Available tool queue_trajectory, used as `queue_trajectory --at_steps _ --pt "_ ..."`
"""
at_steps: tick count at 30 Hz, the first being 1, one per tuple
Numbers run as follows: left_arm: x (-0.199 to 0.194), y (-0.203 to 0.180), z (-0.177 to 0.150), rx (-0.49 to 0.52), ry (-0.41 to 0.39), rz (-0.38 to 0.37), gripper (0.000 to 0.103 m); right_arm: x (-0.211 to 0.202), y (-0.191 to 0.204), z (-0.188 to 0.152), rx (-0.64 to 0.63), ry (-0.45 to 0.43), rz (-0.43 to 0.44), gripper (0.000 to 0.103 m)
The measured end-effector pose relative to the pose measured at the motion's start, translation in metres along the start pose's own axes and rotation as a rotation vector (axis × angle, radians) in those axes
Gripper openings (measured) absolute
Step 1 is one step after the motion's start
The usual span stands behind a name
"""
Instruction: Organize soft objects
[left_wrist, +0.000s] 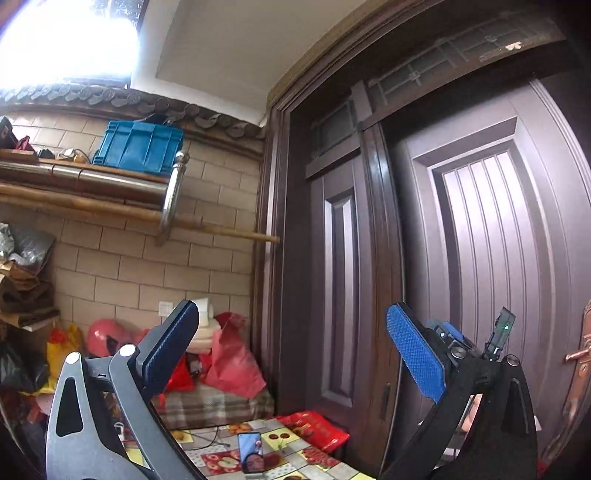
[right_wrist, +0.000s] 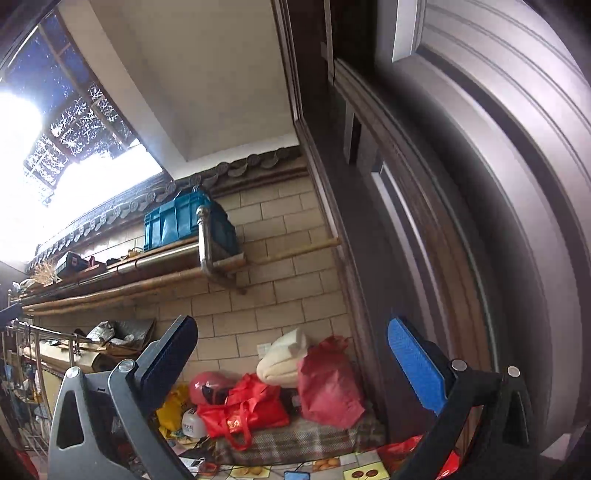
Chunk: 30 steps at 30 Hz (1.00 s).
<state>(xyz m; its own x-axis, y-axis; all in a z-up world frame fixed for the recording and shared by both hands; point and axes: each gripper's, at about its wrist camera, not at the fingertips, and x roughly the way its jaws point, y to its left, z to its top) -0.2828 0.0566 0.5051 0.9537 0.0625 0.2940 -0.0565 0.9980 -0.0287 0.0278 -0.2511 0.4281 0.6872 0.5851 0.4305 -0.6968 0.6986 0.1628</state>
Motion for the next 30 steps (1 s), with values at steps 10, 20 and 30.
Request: queue_trajectory --at_steps 10,20,30 --pt "0.046 0.005 -0.088 0.03 0.2 -0.042 0.103 -0.006 -0.018 -0.014 -0.009 0.083 0.027 0.103" --pt "0.084 0.076 -0.333 -0.125 0.613 0.106 0.103 0.041 0.005 -0.194 -0.014 0.571 0.208 0.103" --pt "0.084 0.084 -0.475 0.073 0.846 0.281 0.103 0.029 0.053 -0.406 -0.136 1.14 0.327 0.094"
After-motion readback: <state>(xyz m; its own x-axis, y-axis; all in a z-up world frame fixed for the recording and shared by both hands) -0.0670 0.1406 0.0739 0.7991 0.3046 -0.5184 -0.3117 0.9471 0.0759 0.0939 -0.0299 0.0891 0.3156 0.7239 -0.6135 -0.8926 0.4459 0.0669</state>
